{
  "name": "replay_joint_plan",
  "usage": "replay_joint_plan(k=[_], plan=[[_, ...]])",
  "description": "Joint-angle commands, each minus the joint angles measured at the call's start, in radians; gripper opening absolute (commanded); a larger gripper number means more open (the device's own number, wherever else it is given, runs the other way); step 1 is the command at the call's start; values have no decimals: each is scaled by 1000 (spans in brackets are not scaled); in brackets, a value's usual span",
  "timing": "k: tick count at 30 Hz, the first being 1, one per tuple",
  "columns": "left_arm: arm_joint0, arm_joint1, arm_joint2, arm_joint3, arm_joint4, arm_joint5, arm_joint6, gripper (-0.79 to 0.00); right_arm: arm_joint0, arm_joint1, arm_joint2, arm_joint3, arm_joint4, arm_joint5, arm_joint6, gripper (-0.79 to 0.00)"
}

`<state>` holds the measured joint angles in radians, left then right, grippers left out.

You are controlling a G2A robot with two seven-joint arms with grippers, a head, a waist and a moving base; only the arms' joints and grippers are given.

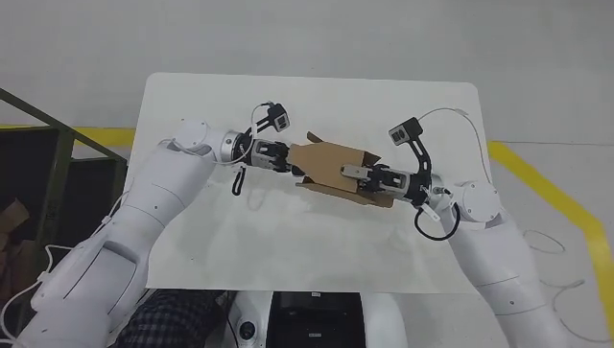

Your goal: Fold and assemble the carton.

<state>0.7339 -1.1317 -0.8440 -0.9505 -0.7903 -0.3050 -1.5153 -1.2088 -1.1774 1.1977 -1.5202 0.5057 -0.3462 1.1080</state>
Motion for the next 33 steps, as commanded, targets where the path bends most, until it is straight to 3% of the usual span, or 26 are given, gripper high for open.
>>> replay_joint_plan(k=[1, 33], plan=[[0, -1, -2, 0, 1, 0, 0, -785, 0, 0, -2, 0, 0, 0, -2, -785], [-1, -13, -20, -4, 59, -14, 14, -785, 8, 0, -45, -4, -39, 3, -74, -785]])
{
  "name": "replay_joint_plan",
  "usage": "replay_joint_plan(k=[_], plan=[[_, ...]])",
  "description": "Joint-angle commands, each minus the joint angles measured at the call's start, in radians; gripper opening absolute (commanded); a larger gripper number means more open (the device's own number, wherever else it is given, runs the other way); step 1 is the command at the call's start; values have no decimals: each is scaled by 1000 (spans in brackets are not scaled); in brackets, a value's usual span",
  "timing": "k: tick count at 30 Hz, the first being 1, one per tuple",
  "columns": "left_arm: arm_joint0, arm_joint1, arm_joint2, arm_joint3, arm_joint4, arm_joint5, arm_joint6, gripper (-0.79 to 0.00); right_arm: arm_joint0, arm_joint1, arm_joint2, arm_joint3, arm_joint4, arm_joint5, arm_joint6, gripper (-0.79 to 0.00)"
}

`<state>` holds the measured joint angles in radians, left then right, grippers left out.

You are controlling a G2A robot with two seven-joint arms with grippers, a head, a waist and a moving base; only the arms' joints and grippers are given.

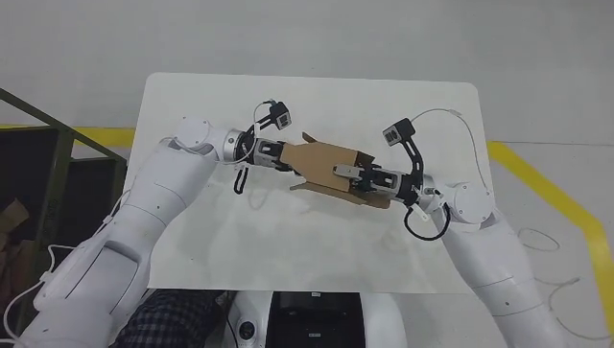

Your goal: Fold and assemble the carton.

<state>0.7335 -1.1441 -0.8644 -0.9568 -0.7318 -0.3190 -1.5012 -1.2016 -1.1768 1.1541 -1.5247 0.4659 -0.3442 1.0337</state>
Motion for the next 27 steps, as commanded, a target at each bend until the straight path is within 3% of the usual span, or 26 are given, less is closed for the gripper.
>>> replay_joint_plan(k=[1, 11, 27], plan=[[-2, -1, 0, 4, 0, -1, 1, -785, 1, 0, -4, 1, 1, 1, 0, -785], [-4, -6, -8, 15, -4, -2, 2, -785, 6, 0, -3, 17, 13, -4, -11, -785], [49, 18, -74, -46, -19, 18, -18, -785, 1, 7, 43, 40, 40, -18, -47, -785]])
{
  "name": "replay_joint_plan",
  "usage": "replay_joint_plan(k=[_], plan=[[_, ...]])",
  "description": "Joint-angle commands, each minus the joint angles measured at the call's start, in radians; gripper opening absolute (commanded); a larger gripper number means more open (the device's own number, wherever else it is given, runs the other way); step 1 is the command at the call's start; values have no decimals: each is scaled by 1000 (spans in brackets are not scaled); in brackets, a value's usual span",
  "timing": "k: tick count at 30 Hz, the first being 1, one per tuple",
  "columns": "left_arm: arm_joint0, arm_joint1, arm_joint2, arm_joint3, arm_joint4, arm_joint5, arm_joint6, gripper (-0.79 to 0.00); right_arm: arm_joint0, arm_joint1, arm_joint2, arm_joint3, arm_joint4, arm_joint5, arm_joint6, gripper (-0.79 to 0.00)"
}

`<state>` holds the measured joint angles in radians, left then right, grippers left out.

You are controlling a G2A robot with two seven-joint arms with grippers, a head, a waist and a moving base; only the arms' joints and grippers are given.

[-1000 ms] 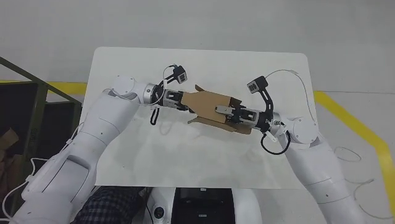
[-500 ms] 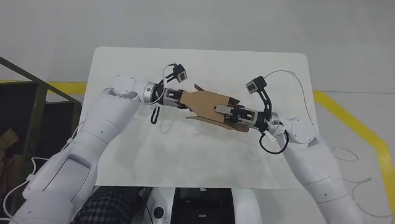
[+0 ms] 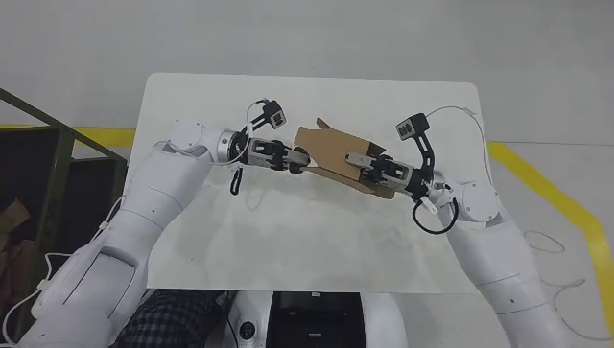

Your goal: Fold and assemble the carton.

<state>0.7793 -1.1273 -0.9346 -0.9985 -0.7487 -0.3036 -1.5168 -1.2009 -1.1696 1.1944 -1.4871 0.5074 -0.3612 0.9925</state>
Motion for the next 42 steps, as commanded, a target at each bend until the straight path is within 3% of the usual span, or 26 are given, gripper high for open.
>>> replay_joint_plan(k=[1, 15, 42], plan=[[7, 3, -8, -10, -6, 6, -6, -785, 0, 0, 5, 6, -4, 0, -14, -785], [26, 12, -34, -18, 11, 6, -6, -785, 12, -2, 17, 42, 31, -8, -47, -785], [-15, -29, 58, 26, 6, 19, -19, -785, -18, -12, 5, -31, 6, -34, -169, -785]])
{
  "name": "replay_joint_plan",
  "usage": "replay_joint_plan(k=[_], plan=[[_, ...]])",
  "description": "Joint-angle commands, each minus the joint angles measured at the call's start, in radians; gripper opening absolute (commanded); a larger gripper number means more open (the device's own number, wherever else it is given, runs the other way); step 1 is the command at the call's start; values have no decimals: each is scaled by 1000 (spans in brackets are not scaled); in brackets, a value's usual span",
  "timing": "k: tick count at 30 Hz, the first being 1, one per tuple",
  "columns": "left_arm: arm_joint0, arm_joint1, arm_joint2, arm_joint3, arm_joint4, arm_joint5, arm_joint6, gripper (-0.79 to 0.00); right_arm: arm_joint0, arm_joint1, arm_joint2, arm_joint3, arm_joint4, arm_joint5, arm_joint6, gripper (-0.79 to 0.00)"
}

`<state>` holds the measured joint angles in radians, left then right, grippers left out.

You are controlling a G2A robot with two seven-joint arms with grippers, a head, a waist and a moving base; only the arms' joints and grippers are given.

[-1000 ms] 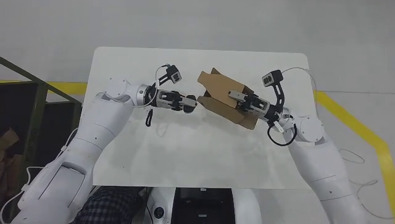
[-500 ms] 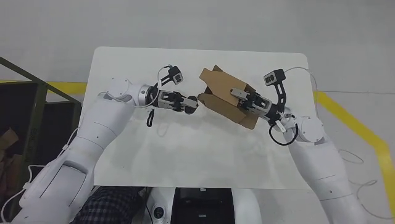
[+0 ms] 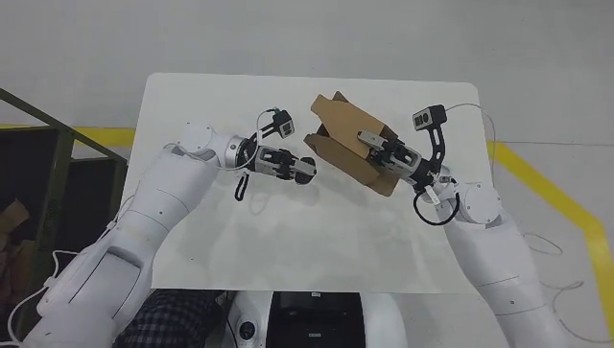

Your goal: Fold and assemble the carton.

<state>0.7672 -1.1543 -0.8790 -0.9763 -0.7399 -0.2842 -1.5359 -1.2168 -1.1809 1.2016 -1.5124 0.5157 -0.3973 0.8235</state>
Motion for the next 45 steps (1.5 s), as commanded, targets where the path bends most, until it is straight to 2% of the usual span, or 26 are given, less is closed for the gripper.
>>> replay_joint_plan(k=[1, 14, 45], plan=[[-7, -4, 5, 7, -5, 0, 0, -785, -4, -1, -6, -12, -7, 5, 0, -785], [-26, -16, 0, 53, -13, -6, 6, -785, -25, -3, -38, -53, 7, 38, 50, -785], [3, -9, -54, 20, -21, 0, 0, -785, -10, -12, -114, -61, -16, 87, 99, -785]])
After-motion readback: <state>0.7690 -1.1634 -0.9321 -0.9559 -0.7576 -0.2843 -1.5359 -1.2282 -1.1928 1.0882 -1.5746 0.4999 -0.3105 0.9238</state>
